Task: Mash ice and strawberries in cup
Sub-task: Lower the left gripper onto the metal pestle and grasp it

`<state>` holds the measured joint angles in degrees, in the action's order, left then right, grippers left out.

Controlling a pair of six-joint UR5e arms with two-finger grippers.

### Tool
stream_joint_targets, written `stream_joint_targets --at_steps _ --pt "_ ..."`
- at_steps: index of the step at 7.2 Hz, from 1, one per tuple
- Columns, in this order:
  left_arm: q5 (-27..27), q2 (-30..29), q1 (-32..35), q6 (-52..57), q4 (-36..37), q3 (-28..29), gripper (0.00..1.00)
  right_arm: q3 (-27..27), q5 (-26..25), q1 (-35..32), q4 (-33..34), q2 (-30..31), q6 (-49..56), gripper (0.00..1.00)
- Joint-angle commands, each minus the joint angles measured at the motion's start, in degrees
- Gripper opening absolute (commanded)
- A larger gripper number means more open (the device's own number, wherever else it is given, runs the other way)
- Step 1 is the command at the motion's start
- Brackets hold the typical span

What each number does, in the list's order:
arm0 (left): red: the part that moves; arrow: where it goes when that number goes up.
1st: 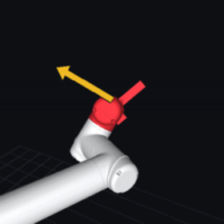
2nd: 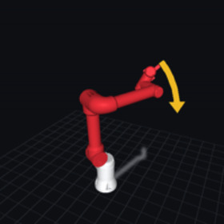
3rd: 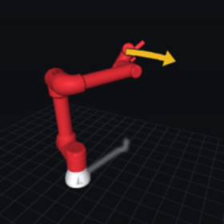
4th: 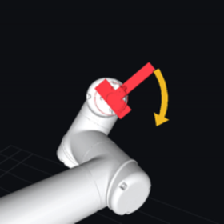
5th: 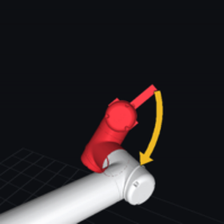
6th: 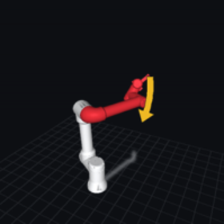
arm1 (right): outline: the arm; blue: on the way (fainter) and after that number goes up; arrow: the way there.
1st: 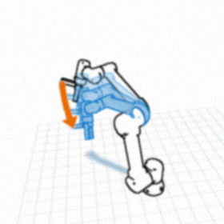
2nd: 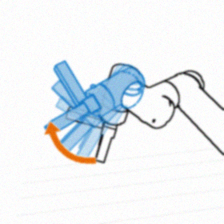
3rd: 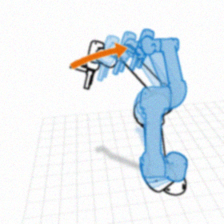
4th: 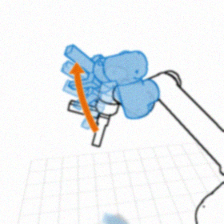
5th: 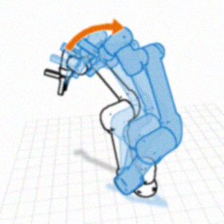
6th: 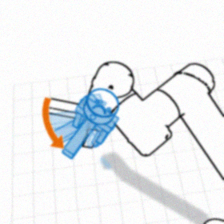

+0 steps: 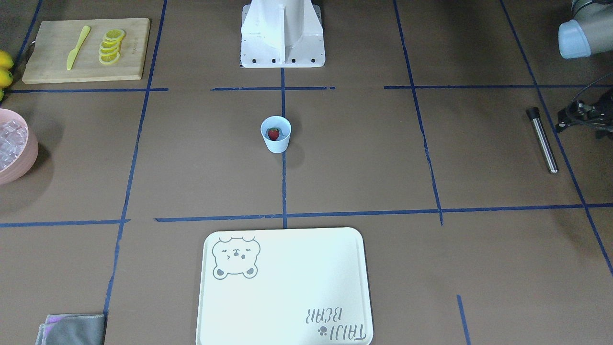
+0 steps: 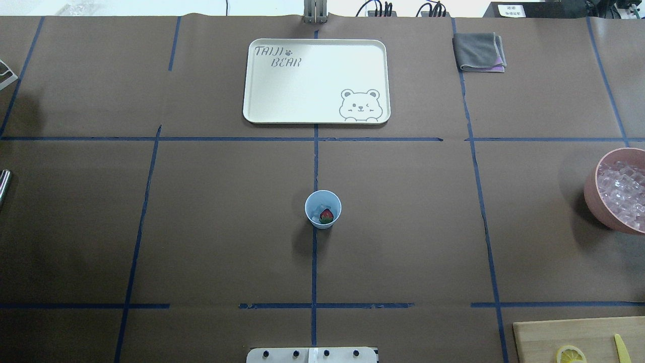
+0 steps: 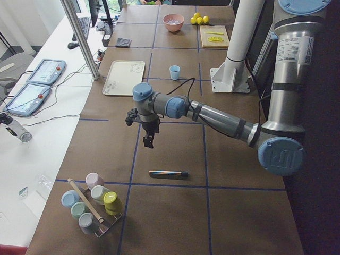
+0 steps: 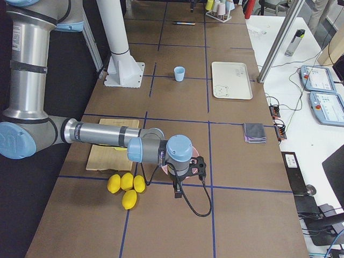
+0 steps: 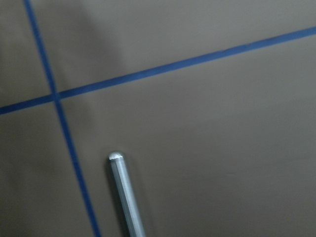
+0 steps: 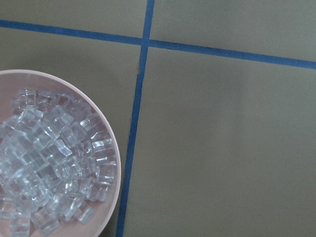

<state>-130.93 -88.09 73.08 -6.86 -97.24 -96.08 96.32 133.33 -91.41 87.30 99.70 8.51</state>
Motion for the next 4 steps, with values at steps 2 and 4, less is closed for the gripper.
stream_joint_targets --at_steps 2,4 --pt "0.23 0.72 -0.22 -15.40 -24.15 15.00 1.00 0.00 0.00 0.00 -0.64 0.06 0.02 1.00" --pt "0.41 1.43 -3.45 -24.21 -35.96 20.30 1.00 0.00 -0.09 0.00 -0.64 0.06 0.02 1.00"
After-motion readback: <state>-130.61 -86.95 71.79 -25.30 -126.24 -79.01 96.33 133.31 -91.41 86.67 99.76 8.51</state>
